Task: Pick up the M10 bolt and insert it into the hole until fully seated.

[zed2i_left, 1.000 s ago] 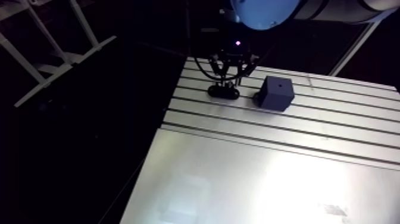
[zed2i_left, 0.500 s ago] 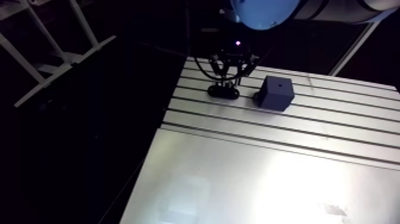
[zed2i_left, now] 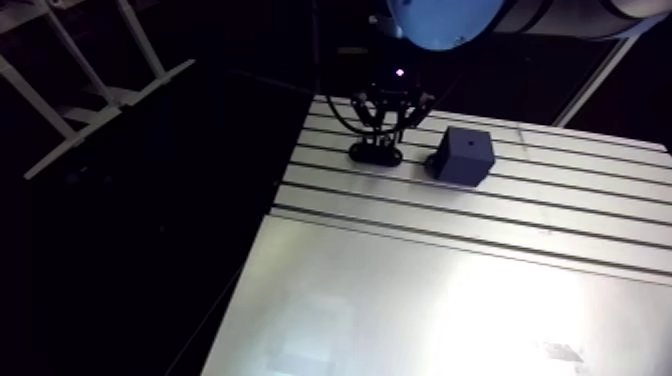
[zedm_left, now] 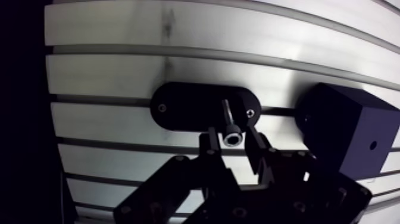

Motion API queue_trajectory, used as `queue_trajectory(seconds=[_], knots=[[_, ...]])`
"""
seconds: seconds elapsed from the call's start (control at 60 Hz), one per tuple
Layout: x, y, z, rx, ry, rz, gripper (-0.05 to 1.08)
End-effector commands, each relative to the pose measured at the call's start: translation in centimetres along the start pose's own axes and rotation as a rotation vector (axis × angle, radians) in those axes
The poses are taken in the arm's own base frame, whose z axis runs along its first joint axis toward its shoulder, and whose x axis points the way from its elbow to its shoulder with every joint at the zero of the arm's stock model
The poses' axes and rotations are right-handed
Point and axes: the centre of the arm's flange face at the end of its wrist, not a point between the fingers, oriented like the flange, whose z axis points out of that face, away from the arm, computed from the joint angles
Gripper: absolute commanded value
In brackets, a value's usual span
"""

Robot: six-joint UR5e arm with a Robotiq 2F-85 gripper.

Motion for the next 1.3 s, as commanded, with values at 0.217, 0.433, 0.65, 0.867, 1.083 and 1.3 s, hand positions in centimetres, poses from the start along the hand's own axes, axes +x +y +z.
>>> queue_trajectory(seconds=[0.217,0.433,0.65,0.867,1.083,1.3], knots=[[0.08,0.04,0.34,0.000,-0.005,0.001,0.65],[0.08,0.06,0.25,0.000,-0.004,0.001,0.67],[0.15,0.14,0.19,0.000,-0.002,0.003,0.68],[0.13,0.06,0.19,0.000,-0.002,0.001,0.69],[0.13,0.05,0.19,0.000,-0.002,0.001,0.70],[0.16,0.14,0.18,0.000,-0.002,0.003,0.72]])
